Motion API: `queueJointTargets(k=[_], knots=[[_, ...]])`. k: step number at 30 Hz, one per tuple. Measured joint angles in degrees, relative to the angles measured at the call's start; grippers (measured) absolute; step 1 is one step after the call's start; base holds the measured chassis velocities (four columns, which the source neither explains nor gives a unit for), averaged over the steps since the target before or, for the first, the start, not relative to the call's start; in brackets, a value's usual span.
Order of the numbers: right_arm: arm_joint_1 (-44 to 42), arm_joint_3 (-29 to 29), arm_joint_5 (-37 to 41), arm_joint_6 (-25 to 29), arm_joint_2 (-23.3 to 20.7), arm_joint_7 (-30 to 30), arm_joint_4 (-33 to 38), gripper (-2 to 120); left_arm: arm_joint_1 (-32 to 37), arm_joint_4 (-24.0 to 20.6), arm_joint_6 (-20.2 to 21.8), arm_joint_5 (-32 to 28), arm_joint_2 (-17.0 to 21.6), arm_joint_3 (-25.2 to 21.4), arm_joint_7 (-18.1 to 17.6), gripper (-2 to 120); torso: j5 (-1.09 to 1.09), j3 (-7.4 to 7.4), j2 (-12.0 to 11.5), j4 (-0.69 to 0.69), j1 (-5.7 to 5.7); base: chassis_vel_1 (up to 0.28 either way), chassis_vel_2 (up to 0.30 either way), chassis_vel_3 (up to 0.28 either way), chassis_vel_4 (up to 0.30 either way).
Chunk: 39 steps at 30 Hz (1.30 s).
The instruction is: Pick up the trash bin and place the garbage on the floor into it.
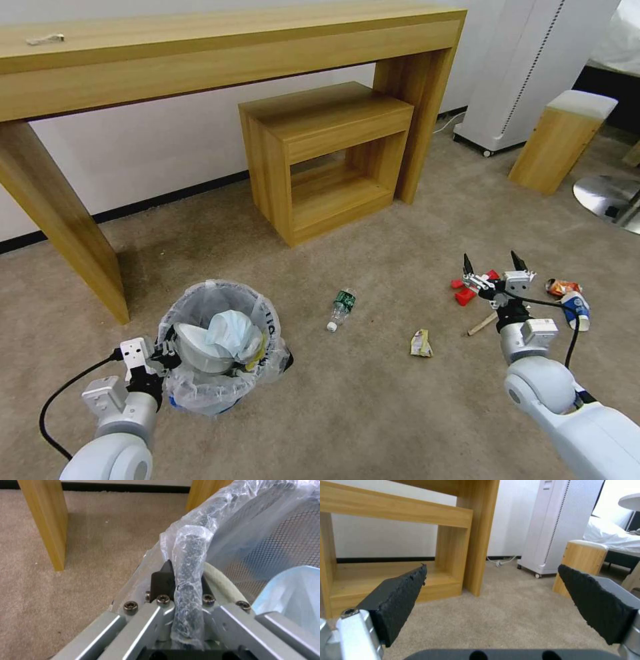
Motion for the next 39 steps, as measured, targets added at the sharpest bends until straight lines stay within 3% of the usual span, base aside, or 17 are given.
queueJointTargets(k=[13,27,39], knots=[[0.5,-0.5,0.0,0.0,0.0,-0.3,-0.4,100,0.1,0.2,0.0,0.0,-0.1,-0.1,0.0,1,0.0,0.0,0.0,0.0,-0.02,-0.005,0.008,0.003,-0.007],[0.7,-1.4,0.6,1.2,0.1,-0.4,-0.5,100,0.5,-0.6,0.0,0.1,-0.3,-0.1,-0.1,1,0.0,0.02,0.0,0.0,0.01,-0.125,0.116,0.118,-0.125],[1.8,-4.7,10.7,-4.3,-0.9,-0.1,1.8,100,0.9,-0.9,-0.3,0.1,-0.1,-0.3,-0.1,1,0.01,0.0,0.0,-0.01,0.0,-0.005,0.001,0.004,-0.005]])
